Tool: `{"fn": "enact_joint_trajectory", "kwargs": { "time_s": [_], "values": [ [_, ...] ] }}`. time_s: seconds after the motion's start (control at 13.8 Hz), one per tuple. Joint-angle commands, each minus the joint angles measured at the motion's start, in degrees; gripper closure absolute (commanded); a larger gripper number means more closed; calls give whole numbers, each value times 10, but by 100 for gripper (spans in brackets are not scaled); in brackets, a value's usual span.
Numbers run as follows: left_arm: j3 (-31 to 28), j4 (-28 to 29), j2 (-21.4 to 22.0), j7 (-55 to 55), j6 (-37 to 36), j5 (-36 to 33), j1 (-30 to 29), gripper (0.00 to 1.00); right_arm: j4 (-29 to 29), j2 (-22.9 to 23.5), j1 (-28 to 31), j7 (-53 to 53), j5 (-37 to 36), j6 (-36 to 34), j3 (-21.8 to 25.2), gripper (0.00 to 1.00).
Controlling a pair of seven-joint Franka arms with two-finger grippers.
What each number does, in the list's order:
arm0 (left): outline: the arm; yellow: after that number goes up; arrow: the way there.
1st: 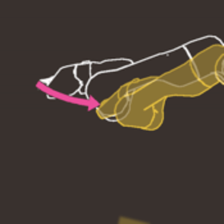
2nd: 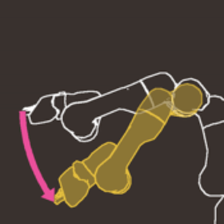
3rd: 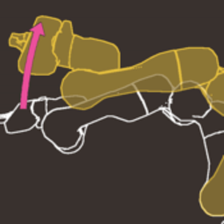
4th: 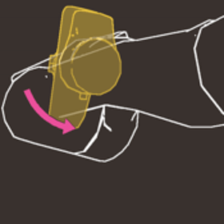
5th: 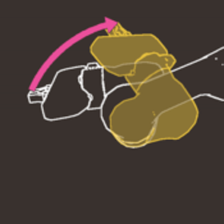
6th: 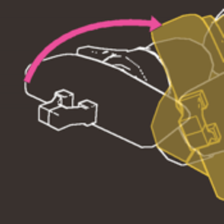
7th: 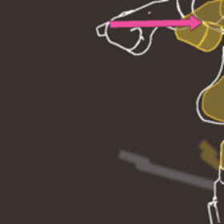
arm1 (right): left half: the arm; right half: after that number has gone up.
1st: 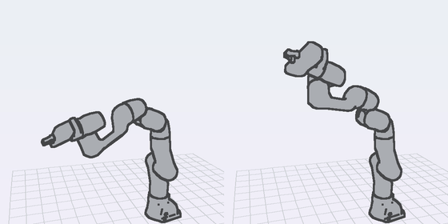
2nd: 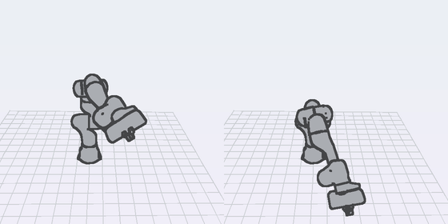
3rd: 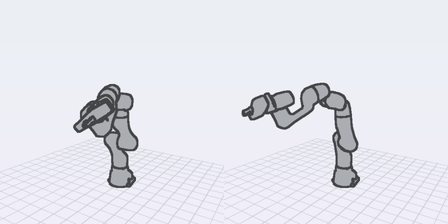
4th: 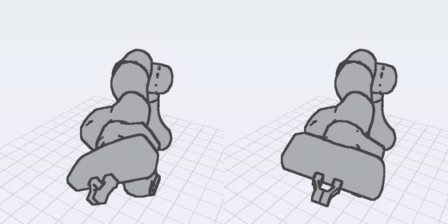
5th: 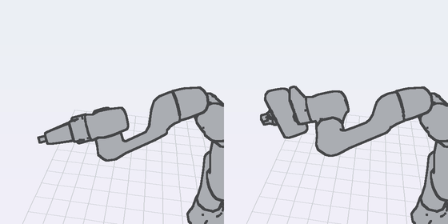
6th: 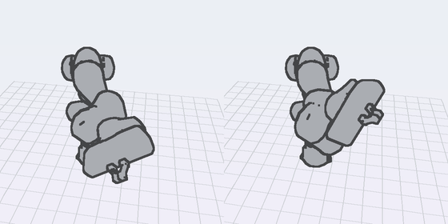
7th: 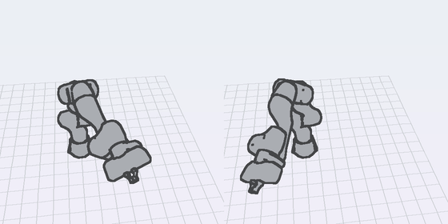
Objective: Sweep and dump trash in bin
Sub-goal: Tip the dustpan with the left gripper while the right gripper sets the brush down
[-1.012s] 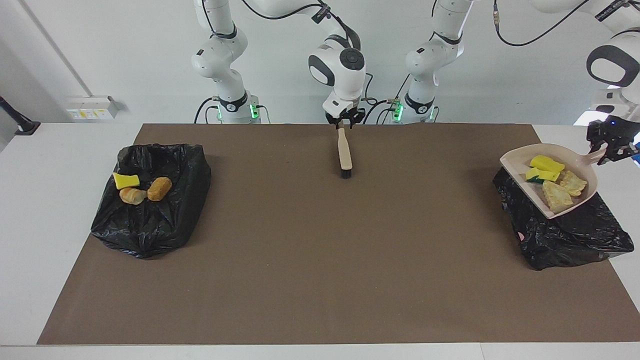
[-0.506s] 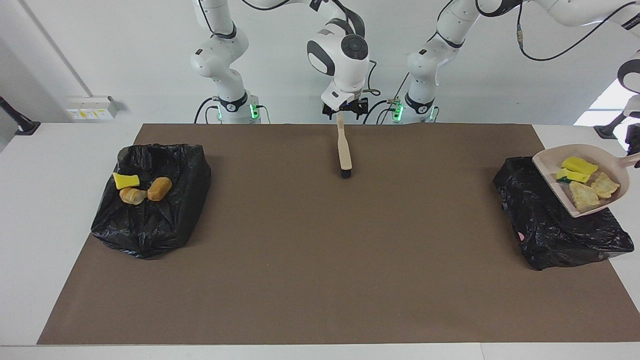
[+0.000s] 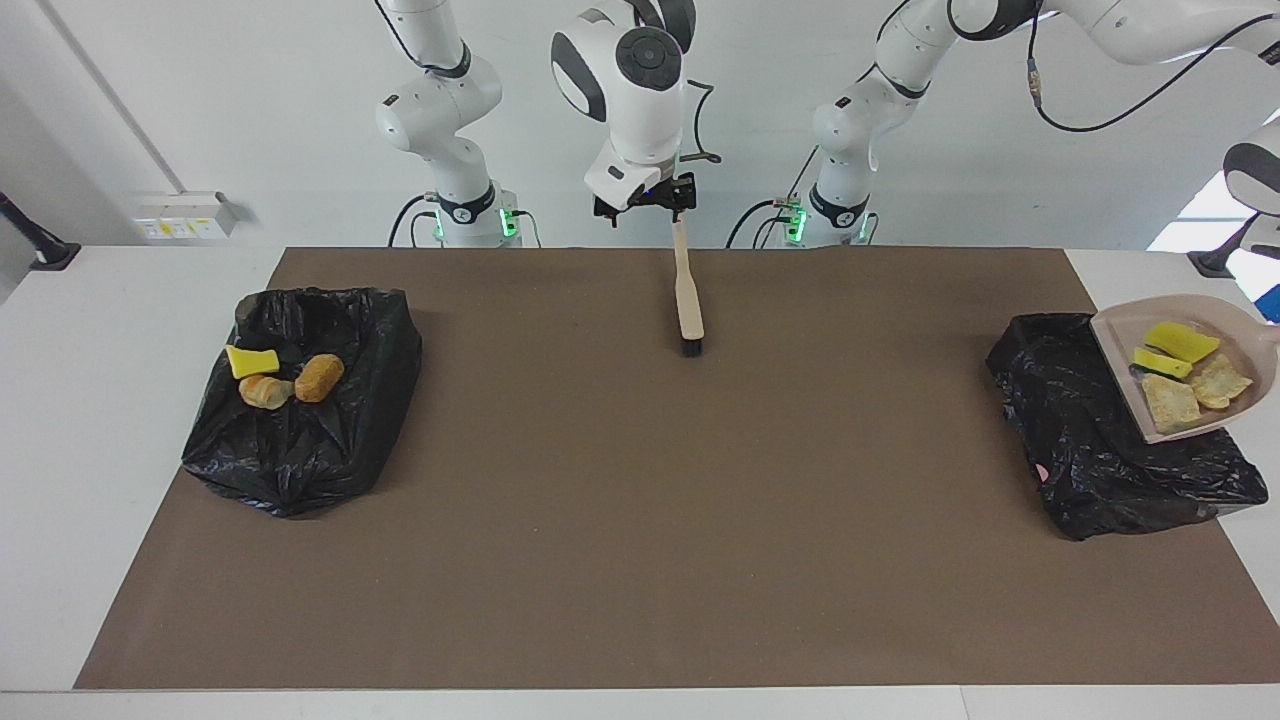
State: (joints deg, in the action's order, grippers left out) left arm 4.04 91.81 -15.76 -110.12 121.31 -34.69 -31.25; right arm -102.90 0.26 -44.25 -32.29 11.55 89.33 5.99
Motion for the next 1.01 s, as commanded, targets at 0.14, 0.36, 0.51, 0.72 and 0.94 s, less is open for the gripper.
{"fn": "enact_joint_trajectory", "kwargs": {
  "time_s": [0.14,0.36,0.51,0.72,0.94],
  "values": [
    [-6,-8,6,44,-30,-82,20,100,25,-30,87,142,-36,-39,-4,0],
    [-6,-8,16,65,-53,-130,38,100,25,-51,139,248,-79,-42,-4,0],
    [-6,-7,22,94,-76,-165,54,100,26,-55,180,322,-93,-42,-1,0],
    [-6,3,28,116,-87,-202,64,100,31,-55,225,406,-125,-41,1,0],
    [-6,9,35,152,-89,-230,65,100,59,-51,272,470,-144,-41,-1,0]
  ]
}}
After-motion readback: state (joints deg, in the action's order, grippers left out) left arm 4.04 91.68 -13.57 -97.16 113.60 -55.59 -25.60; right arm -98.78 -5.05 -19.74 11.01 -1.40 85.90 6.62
